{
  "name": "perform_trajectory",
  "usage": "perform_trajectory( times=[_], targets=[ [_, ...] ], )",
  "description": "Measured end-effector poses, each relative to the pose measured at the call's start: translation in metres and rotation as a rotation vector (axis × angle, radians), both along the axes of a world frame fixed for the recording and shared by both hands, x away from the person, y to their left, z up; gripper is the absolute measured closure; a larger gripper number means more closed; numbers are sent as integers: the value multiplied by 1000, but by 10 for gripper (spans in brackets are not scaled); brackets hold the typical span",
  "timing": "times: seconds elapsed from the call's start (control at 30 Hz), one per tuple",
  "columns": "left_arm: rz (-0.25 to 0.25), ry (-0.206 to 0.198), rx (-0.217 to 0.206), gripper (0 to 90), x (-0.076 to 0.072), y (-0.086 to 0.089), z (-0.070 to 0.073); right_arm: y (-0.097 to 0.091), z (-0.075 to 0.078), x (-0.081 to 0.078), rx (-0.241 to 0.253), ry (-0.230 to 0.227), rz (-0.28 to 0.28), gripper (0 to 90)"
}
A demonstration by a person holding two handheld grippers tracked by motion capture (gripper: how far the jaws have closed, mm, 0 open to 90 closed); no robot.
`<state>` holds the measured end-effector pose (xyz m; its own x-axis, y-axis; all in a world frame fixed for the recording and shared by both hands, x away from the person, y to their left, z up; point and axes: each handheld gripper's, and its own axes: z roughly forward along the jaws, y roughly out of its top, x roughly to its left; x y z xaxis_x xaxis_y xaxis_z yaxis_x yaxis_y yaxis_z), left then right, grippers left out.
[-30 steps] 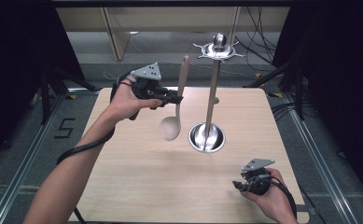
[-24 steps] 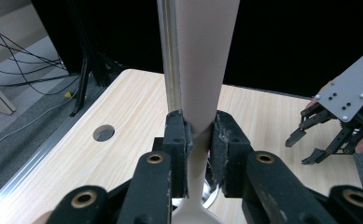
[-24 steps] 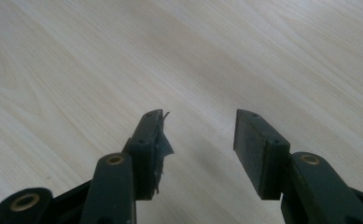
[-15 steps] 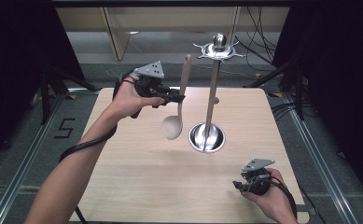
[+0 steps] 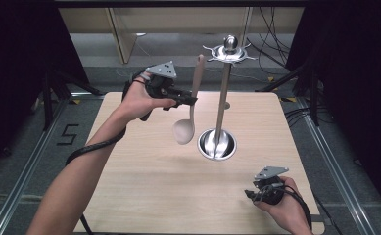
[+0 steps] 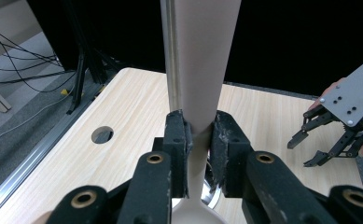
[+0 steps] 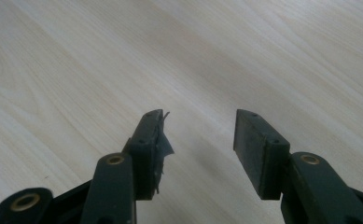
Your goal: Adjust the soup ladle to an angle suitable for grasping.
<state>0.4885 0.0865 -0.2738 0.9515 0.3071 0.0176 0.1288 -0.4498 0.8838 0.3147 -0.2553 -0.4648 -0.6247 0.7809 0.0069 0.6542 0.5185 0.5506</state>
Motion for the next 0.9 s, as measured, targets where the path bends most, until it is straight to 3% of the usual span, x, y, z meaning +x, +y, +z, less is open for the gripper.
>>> perform_trajectory(
  times=[0.1, 0.13, 0.3, 0.9],
  targets=[
    [-2, 0, 5, 764, 0, -2, 1, 0, 0, 0, -1, -2, -2, 534],
    [-2, 1, 4, 764, 0, -3, 1, 1, 1, -2, 12, 19, -19, 534],
    [-8, 3, 8, 764, 2, -4, 1, -1, 0, 1, -4, -5, 11, 534],
    [-5, 21, 22, 763, 6, -10, -1, -2, 0, 1, -7, -7, 12, 534]
  ],
)
